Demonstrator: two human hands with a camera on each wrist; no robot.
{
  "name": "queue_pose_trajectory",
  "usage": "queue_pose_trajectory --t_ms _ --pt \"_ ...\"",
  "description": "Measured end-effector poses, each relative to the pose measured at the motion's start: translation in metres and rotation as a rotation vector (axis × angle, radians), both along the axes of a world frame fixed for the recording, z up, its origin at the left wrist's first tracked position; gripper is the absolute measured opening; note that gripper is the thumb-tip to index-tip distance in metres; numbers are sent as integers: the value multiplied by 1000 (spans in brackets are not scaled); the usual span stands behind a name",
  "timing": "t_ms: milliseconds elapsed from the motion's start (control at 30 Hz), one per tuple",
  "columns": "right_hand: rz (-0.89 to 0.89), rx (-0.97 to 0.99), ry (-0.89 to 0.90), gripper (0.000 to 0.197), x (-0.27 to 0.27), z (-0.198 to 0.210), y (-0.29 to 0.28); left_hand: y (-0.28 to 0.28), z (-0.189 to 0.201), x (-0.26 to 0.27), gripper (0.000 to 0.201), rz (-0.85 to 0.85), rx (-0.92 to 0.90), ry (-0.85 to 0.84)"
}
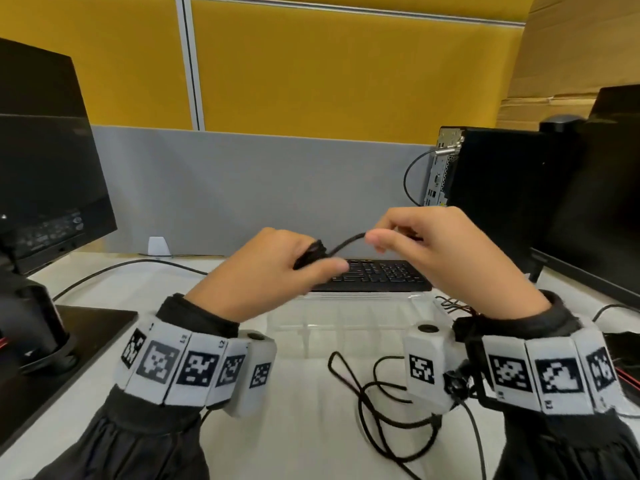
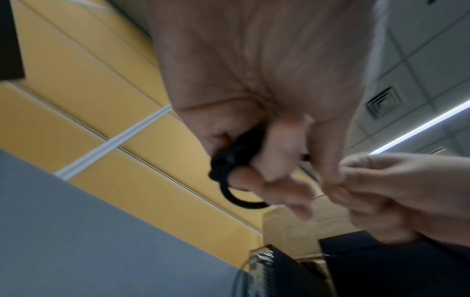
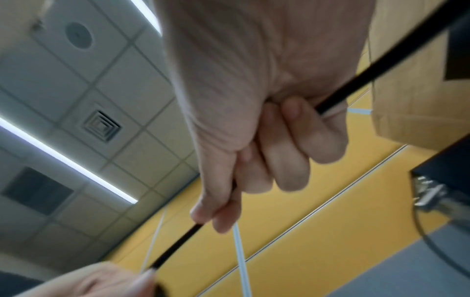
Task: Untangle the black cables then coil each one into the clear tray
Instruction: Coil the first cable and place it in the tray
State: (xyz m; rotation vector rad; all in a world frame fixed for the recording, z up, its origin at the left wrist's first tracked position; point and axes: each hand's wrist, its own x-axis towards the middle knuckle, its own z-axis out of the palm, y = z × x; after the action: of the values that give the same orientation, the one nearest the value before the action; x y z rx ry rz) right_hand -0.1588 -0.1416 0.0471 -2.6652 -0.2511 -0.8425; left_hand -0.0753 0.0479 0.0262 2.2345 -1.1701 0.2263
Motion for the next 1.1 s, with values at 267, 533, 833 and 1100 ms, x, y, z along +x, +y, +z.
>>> queue_pose_trajectory --t_ms 267,533,833,1100 --pt "67 180 455 30 8 -12 -51 54 12 36 45 500 -104 -177" --pt "-61 10 518 27 14 -16 -43 61 12 38 50 618 -283 -255" --pt "-208 421 494 24 29 -27 -50 34 9 24 44 368 -168 -56" --pt "32 627 568 28 22 -41 -72 33 12 15 45 309 -139 54"
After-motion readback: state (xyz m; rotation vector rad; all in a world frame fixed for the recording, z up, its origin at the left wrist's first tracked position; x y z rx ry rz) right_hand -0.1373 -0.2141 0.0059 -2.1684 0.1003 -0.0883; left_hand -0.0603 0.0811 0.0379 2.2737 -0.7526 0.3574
